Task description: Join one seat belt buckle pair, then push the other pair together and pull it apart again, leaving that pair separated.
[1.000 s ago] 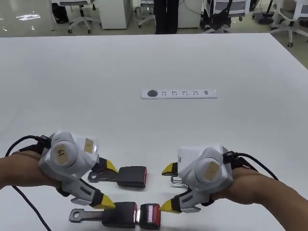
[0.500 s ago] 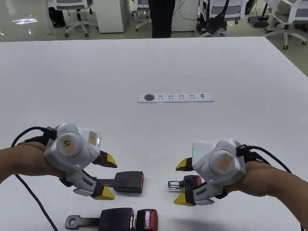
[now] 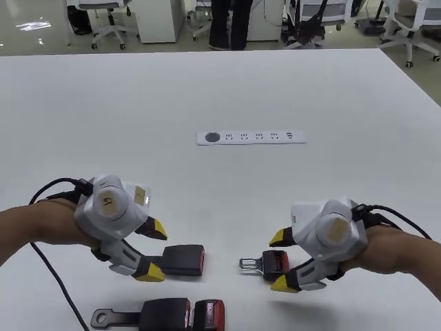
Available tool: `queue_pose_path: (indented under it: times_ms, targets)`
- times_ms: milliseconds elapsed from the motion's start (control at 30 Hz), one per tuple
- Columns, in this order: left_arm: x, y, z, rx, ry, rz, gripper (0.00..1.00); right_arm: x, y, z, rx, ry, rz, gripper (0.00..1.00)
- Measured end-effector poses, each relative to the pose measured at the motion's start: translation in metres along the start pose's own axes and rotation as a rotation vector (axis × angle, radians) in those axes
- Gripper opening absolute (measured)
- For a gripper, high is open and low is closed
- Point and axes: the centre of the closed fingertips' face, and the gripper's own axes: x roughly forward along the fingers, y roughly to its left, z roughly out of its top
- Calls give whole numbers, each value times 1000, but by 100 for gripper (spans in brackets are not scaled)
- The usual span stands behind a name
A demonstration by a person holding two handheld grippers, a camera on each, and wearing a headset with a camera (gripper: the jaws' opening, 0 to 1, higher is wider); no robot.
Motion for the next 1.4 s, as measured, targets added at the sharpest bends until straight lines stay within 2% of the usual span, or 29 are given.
queue_pose_path:
  times_ms: [67, 267, 467, 800, 1000, 1400]
  targets:
    - [-1, 2, 2, 2, 7, 1, 44, -1, -1, -3, -1, 7, 2, 41]
    - [14, 6, -6, 9, 26, -17, 43, 1, -4, -15, -2, 35, 17, 39]
    - [18, 11, -3, 14, 31, -27, 41, 7, -6, -26, -5, 59, 31, 36]
    - [32, 13, -8, 27, 43, -64, 35, 11, -7, -27, -4, 61, 39, 32]
    - [34, 12, -13, 33, 52, -77, 33, 11, -6, -26, -1, 50, 42, 31]
    - [33, 9, -11, 62, 49, -81, 33, 12, -8, -22, -9, 41, 50, 31]
